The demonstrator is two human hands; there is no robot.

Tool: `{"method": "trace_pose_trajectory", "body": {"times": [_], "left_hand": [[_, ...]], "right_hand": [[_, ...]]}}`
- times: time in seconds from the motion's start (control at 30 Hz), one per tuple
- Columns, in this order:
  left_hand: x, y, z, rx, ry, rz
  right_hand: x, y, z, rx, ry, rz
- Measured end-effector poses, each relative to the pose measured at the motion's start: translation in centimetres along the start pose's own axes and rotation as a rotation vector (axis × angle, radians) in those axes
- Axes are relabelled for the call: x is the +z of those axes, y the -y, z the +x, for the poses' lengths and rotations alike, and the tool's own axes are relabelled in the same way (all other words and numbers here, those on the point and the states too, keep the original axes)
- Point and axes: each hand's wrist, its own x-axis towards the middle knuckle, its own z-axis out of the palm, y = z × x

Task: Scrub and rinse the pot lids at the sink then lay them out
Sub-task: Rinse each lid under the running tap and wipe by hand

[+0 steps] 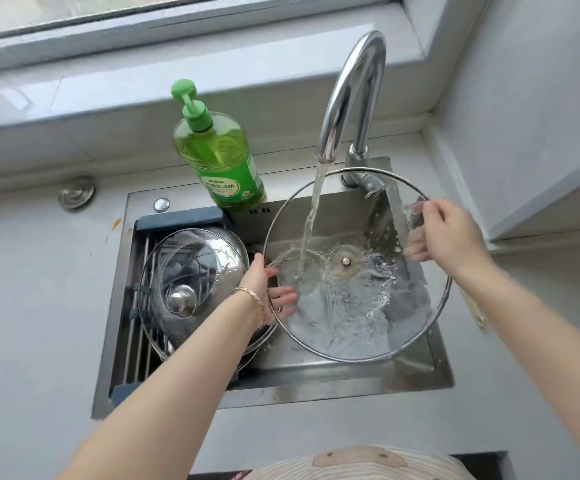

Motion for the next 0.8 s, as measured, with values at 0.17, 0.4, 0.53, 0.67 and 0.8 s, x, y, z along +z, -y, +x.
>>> {"method": "trace_pose_trajectory", "body": {"times": [0.17,0.4,0.53,0.67,0.8], "left_hand": [[-0.2,2.5,-0.2,-0.102,0.120,0.134],[-3.3,1.2,-3.1,0.132,0.117,0.134],[-3.1,-0.1,-6.4,0.289,-0.008,0.270],[-2.0,-0.6,-7.8,0.445,-0.145,0.363],[-0.8,-2.1,-7.4,0.494,-0.253,0.419]], "right_hand": [[-1.3,0.3,0.8,0.128,0.123,-0.232],[0.3,-5.1,-0.7,0.431,0.304,-0.063],[2.5,-7.2,-2.6,0.218,0.397,-0.491],[3.1,-4.0,-7.6,-0.178,0.727,-0.371],[5.7,-3.3,-10.5,-0.666,0.681,-0.512]]}}
